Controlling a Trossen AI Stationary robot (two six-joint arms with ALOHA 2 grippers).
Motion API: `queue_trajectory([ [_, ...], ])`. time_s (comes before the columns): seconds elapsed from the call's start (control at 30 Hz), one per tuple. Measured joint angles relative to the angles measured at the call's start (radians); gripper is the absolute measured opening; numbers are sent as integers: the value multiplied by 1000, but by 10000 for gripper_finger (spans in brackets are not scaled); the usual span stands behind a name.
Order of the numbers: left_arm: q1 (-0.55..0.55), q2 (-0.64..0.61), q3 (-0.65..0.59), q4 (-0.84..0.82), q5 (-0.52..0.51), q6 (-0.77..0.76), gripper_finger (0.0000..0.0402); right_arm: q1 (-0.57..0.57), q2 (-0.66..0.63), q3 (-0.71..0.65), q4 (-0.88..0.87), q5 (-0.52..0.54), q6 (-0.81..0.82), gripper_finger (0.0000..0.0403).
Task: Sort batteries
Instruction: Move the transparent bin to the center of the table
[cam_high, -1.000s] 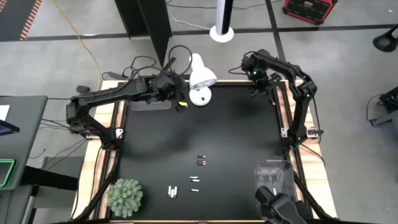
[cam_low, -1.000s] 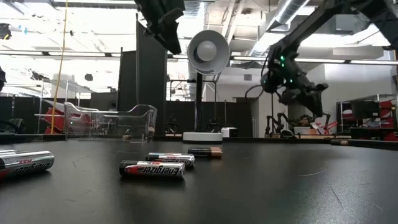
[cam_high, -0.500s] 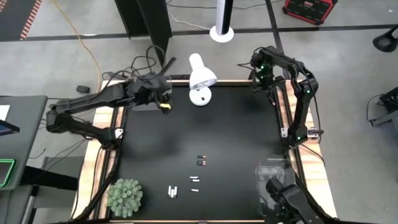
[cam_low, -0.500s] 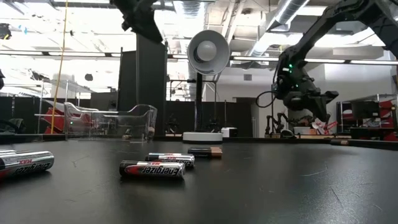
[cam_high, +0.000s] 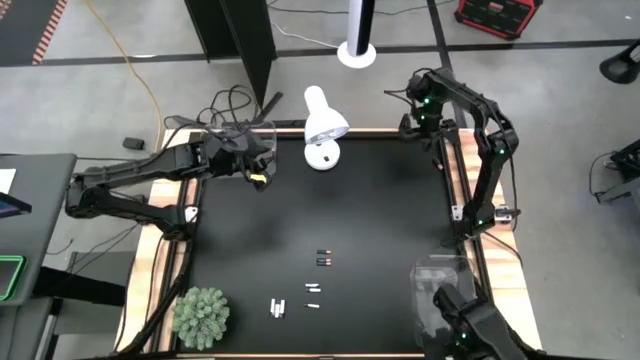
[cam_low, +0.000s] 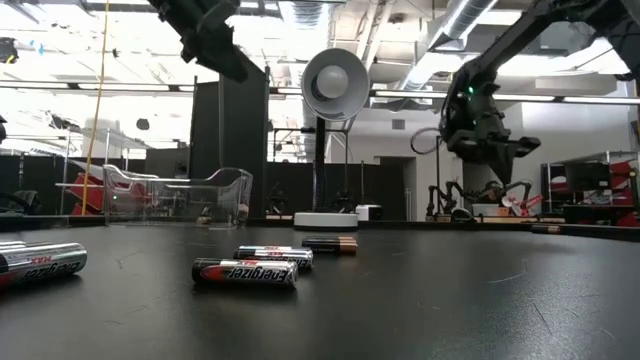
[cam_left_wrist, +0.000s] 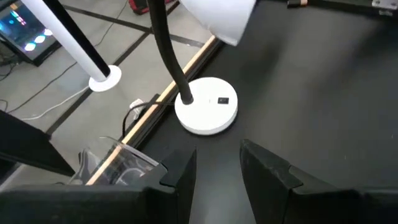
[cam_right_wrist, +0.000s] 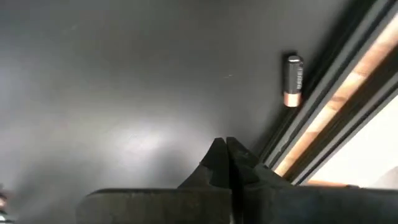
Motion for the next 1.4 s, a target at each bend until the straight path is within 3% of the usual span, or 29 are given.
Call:
queue_trajectory([
  [0.17,0,1,-36,13,24,14,116,103,-119,-7,73,10,-123,1],
  [0.3,0,1,-40,21,24,13,116,259,-269,-29,131,10,-229,3],
  [0.43,0,1,-40,41,24,13,116,428,-428,-78,123,9,-230,4],
  [0.67,0,1,-39,70,71,3,116,771,-657,-213,69,18,-25,23],
  [0.9,-37,1,-39,68,76,-55,116,1193,-802,-400,71,38,261,107],
  [1.17,-81,1,-39,68,75,-93,116,1576,-821,-496,115,55,613,214],
  [1.4,-93,1,-39,77,67,-119,116,1743,-750,-568,171,64,721,230],
])
